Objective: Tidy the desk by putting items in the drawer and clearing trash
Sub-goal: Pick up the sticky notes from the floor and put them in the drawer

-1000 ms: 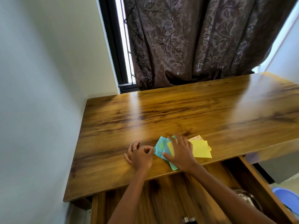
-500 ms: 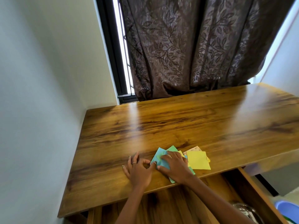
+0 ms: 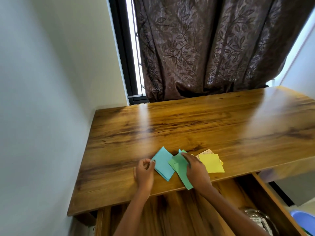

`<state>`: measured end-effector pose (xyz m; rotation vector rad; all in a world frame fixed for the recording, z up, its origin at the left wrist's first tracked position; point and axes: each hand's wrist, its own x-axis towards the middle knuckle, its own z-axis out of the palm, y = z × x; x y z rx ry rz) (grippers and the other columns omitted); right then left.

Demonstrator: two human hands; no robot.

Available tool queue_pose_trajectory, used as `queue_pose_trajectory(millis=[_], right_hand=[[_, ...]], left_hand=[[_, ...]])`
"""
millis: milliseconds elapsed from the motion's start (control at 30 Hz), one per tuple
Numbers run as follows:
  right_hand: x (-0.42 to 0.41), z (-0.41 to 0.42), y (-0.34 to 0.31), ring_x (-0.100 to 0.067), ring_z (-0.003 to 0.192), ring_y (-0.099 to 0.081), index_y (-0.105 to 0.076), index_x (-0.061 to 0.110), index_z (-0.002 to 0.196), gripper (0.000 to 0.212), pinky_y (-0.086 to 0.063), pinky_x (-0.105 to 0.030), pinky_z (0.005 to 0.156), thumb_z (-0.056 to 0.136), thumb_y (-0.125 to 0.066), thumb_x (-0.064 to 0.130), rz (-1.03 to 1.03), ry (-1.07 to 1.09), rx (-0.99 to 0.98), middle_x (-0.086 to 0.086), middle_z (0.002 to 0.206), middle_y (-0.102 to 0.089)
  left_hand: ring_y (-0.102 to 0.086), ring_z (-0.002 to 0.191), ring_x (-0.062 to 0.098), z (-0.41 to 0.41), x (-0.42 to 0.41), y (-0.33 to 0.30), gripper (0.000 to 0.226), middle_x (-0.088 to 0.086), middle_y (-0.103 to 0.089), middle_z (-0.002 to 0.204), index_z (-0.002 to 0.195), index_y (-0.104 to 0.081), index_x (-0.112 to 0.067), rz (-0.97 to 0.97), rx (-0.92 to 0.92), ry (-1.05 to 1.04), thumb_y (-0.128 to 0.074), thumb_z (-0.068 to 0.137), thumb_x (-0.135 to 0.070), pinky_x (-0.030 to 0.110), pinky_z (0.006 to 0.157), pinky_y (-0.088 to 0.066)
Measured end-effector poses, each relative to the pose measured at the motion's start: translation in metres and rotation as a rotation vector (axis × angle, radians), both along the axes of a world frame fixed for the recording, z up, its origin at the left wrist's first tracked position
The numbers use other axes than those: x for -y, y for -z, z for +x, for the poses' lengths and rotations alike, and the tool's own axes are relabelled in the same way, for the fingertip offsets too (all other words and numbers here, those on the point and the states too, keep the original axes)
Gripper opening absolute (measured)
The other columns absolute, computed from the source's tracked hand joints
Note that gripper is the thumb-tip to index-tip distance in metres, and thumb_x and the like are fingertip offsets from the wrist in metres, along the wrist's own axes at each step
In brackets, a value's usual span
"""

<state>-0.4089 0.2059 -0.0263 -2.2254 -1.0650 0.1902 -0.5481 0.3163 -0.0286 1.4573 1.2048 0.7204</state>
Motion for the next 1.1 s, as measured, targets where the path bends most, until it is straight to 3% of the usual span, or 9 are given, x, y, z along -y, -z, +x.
queue_pose_trajectory(millis=[100,200,300,433,667,833,933,1000,1100], right_hand=[[0.005,0.003,-0.009,-0.02,0.107,-0.061,-0.046,0.022,0.135,0.048,-0.049,-0.027,0.074,0.091,-0.045,0.002,0.146,0.077,0.096,-0.002,0.128,-0.059],[0.011,0.004,-0.01,-0.022,0.119,-0.054,-0.045,0.017,0.135,0.051,-0.047,-0.031,0.086,0.087,-0.058,0.005,0.104,0.012,0.224,-0.004,0.135,-0.054],[0.018,0.003,-0.001,-0.02,0.137,-0.033,-0.036,0.019,0.141,0.058,-0.031,-0.035,0.108,0.088,-0.059,0.015,-0.114,-0.119,0.282,-0.002,0.148,-0.038],[0.025,0.003,0.009,-0.016,0.144,-0.013,-0.024,0.026,0.146,0.058,-0.012,-0.033,0.116,0.093,-0.048,0.017,-0.332,-0.198,0.248,0.003,0.155,-0.022],[0.019,0.005,-0.028,-0.028,0.119,-0.053,-0.052,0.01,0.131,0.052,-0.047,-0.04,0.091,0.081,-0.067,0.005,0.034,-0.123,0.27,-0.012,0.13,-0.057],[0.003,-0.012,-0.038,-0.037,0.095,-0.06,-0.067,0.004,0.108,0.042,-0.054,-0.044,0.068,0.07,-0.072,-0.01,0.26,-0.159,0.475,-0.021,0.108,-0.062],[-0.007,-0.026,-0.03,-0.035,0.097,-0.057,-0.07,0.014,0.103,0.031,-0.05,-0.05,0.073,0.073,-0.077,0.009,0.132,-0.144,0.54,-0.015,0.108,-0.061],[-0.012,-0.034,-0.023,-0.032,0.11,-0.049,-0.07,0.019,0.106,0.022,-0.041,-0.052,0.088,0.085,-0.066,0.026,0.008,-0.067,0.444,-0.011,0.118,-0.056],[-0.017,-0.038,-0.022,-0.028,0.107,-0.046,-0.065,0.009,0.11,0.029,-0.04,-0.046,0.087,0.092,-0.055,0.029,0.113,0.057,0.23,-0.012,0.116,-0.051]], left_hand=[[-0.061,0.084,0.009,-0.013,-0.008,-0.005,0.01,0.006,-0.065,0.101,0.1,-0.054,-0.015,-0.123,0.183,-0.064,-0.056,0.093,-0.022,0.021,0.059,-0.05],[-0.062,0.075,0.008,-0.028,-0.021,-0.009,0.013,0.002,-0.063,0.093,0.105,-0.052,-0.015,-0.164,0.291,-0.16,-0.057,0.093,-0.018,0.013,0.044,-0.046],[-0.061,0.073,0.01,-0.041,-0.03,-0.009,0.014,0.003,-0.063,0.093,0.106,-0.055,-0.017,-0.207,0.31,-0.196,-0.058,0.093,-0.019,0.014,0.042,-0.046],[-0.061,0.074,0.013,-0.056,-0.032,-0.003,0.018,0.001,-0.064,0.09,0.108,-0.058,-0.018,-0.334,0.306,-0.191,-0.058,0.092,-0.027,0.016,0.04,-0.048],[-0.066,0.089,0.017,-0.065,-0.029,0.001,0.029,0.002,-0.066,0.104,0.115,-0.056,-0.027,-0.331,0.278,-0.038,-0.065,0.087,-0.023,0.021,0.049,-0.054],[-0.064,0.089,0.012,-0.062,-0.026,0.002,0.034,-0.009,-0.061,0.1,0.118,-0.053,-0.032,-0.252,0.204,0.027,-0.063,0.089,-0.016,0.016,0.046,-0.05],[-0.065,0.084,0.009,-0.063,-0.025,0.001,0.034,-0.012,-0.061,0.097,0.117,-0.052,-0.033,-0.247,0.206,0.032,-0.062,0.09,-0.016,0.016,0.045,-0.049],[-0.066,0.083,0.009,-0.064,-0.024,0.001,0.034,-0.012,-0.062,0.097,0.118,-0.052,-0.032,-0.243,0.205,0.041,-0.062,0.09,-0.015,0.016,0.046,-0.05],[-0.067,0.084,0.01,-0.065,-0.023,0.0,0.034,-0.01,-0.063,0.098,0.119,-0.053,-0.03,-0.239,0.211,0.051,-0.061,0.09,-0.015,0.016,0.046,-0.049]])
